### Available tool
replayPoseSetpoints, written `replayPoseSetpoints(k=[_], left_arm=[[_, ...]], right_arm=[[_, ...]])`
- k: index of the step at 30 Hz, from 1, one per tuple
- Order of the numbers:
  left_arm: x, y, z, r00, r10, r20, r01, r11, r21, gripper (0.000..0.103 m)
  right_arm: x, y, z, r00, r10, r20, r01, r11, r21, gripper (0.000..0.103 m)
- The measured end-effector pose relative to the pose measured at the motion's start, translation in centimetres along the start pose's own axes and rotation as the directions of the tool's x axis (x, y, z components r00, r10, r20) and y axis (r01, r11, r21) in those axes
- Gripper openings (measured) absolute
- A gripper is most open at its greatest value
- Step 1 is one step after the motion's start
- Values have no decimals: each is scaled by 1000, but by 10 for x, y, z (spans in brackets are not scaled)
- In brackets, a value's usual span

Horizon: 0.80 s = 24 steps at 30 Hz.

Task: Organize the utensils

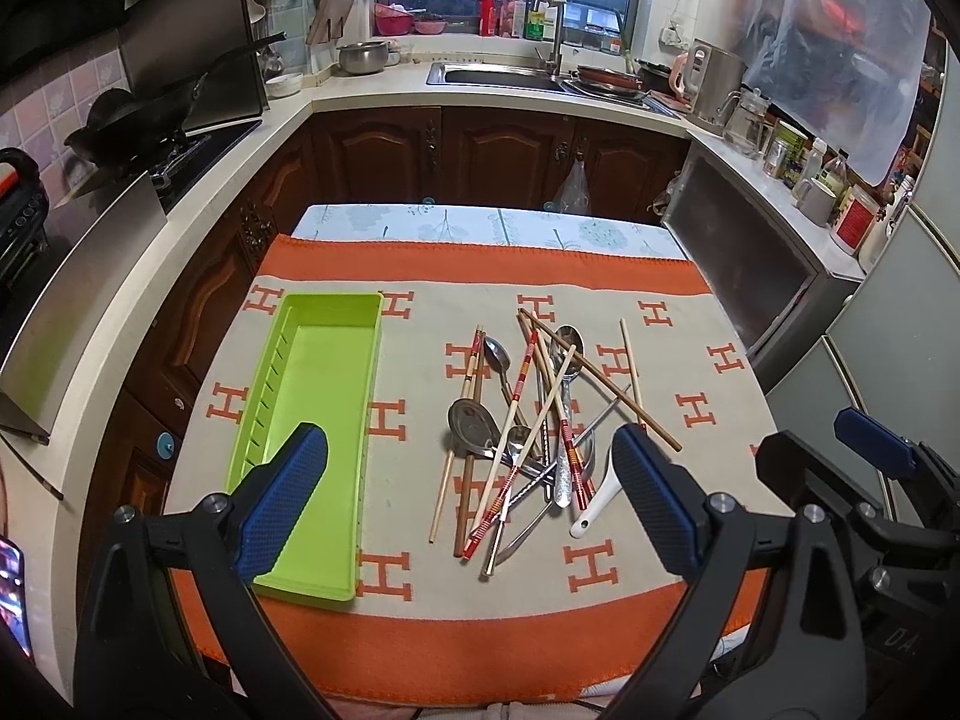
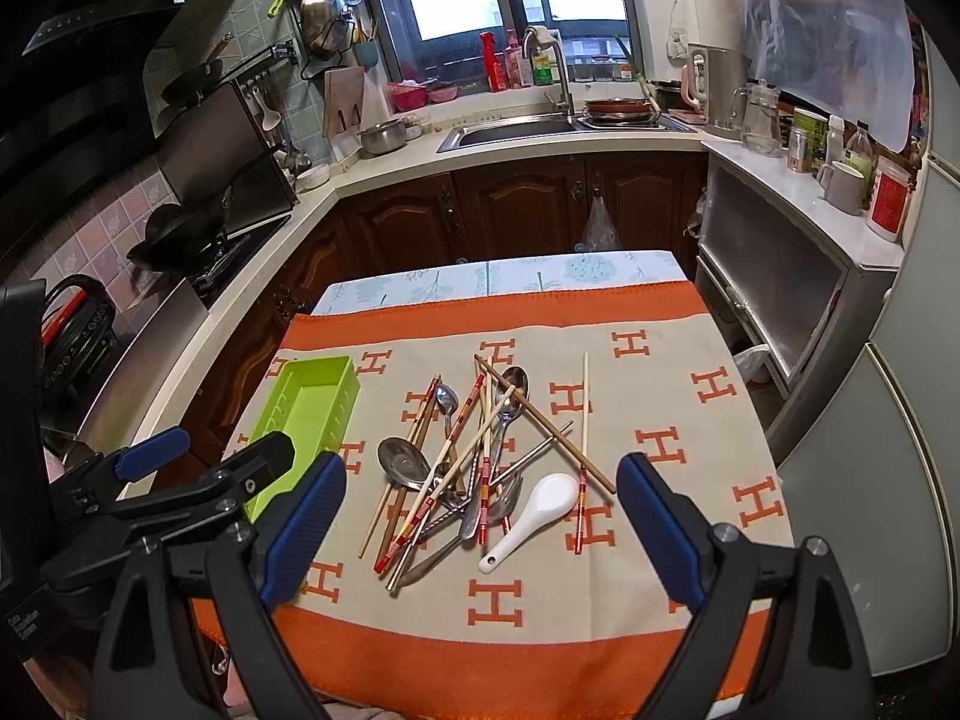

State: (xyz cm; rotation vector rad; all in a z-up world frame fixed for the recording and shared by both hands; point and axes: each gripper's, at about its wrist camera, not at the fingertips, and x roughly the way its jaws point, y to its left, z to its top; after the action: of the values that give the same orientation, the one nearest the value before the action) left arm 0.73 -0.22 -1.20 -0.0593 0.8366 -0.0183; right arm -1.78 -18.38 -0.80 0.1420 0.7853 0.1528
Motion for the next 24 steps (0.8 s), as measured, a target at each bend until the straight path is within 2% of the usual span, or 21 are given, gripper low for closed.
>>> replayPoseSetpoints(k=[24], left_arm=[[4,3,-8,1000,11,-28,-11,1000,4,95]], right_arm=[[3,3,-2,1000,5,-7,-5,1000,2,92]])
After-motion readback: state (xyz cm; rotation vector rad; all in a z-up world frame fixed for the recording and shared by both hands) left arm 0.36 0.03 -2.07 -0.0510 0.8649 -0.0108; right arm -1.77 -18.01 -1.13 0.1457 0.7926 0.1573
